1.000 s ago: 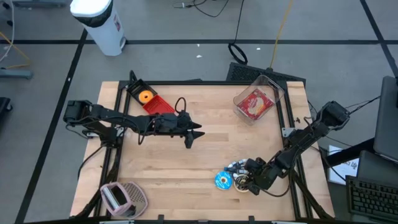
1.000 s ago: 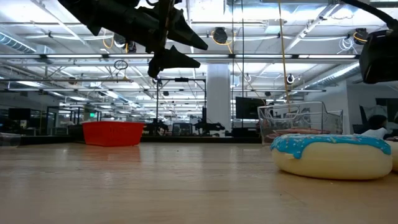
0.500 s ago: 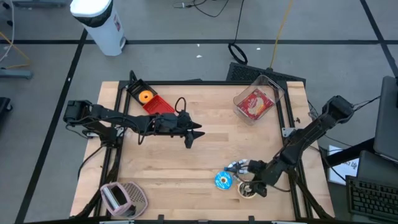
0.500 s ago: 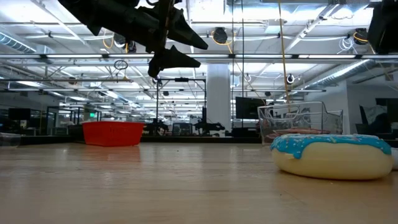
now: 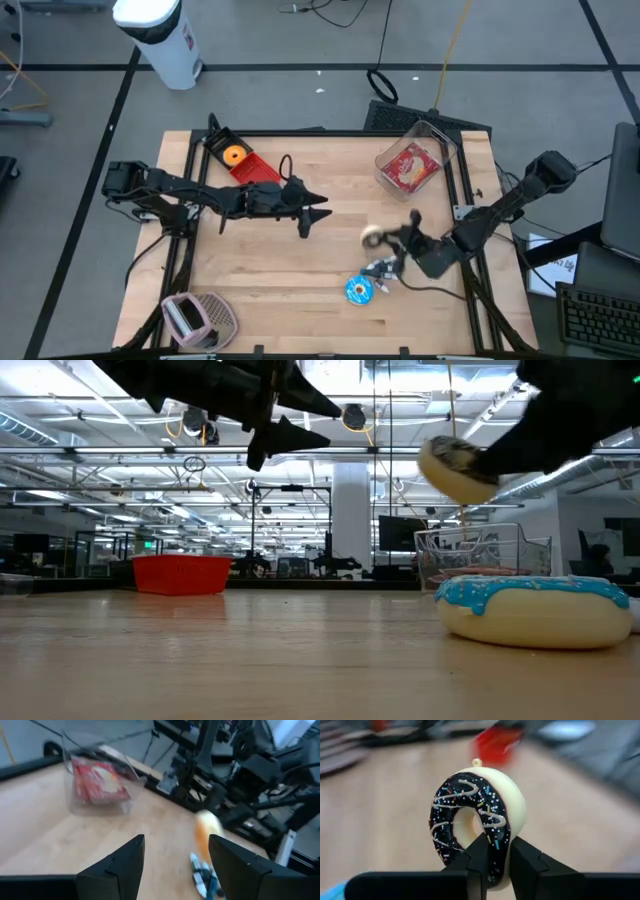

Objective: Pick & Place Food Item
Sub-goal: Put the black donut into the black bin

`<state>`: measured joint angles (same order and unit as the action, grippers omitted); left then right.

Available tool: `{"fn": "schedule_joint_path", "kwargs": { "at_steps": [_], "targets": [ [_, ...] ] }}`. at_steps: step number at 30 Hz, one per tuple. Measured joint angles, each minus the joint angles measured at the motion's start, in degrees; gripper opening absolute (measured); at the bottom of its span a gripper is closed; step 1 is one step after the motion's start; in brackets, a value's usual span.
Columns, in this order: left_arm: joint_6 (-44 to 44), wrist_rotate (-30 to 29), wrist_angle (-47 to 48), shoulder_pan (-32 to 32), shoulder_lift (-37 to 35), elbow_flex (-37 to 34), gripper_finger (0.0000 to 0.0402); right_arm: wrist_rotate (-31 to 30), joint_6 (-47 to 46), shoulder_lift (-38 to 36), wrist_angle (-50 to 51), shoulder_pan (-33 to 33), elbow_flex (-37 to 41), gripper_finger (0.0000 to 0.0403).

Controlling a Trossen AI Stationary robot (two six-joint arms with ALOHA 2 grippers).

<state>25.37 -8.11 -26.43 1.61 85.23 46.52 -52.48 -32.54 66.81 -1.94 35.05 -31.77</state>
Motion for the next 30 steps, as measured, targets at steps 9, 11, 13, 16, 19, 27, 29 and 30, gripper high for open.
{"fn": "schedule_joint_path", "kwargs": {
  "at_steps": [9,11,13,16,19,27,29,30],
  "targets": [
    [-5.3,-4.4,-6.2,-0.1,0.0,0.0,0.0223,7.0,27.2,0.0,-45.1,-18.0,13.8,0.0047],
    [-7.5,-4.6,-8.2,-0.1,0.0,0.0,0.0223,12.0,29.1,0.0,-51.6,-21.4,15.9,0.0047],
    [-9.3,-5.7,-11.6,-0.1,0.6,0.0,0.0223,15.8,30.3,0.0,-55.4,-23.9,16.7,0.0047],
    [-11.6,-5.8,-16.4,-0.1,2.9,0.1,0.0223,19.1,33.8,0.0,-56.5,-26.5,16.1,0.0047],
    [-14.1,-5.7,-17.4,-0.1,6.3,1.6,0.0223,21.0,38.8,0.0,-56.6,-28.2,14.5,0.0047],
    [-16.0,-3.6,-12.1,-2.5,11.5,9.6,0.0223,24.2,47.7,4.1,-56.7,-31.3,10.7,0.0047],
    [-16.4,-3.5,-7.0,-3.1,11.6,12.1,0.0223,24.3,49.2,5.8,-56.4,-31.8,9.9,0.0047],
    [-16.4,-3.8,-4.5,-3.4,11.6,13.2,0.0223,24.2,49.9,6.6,-56.4,-31.9,9.4,0.0047]
  ]
}}
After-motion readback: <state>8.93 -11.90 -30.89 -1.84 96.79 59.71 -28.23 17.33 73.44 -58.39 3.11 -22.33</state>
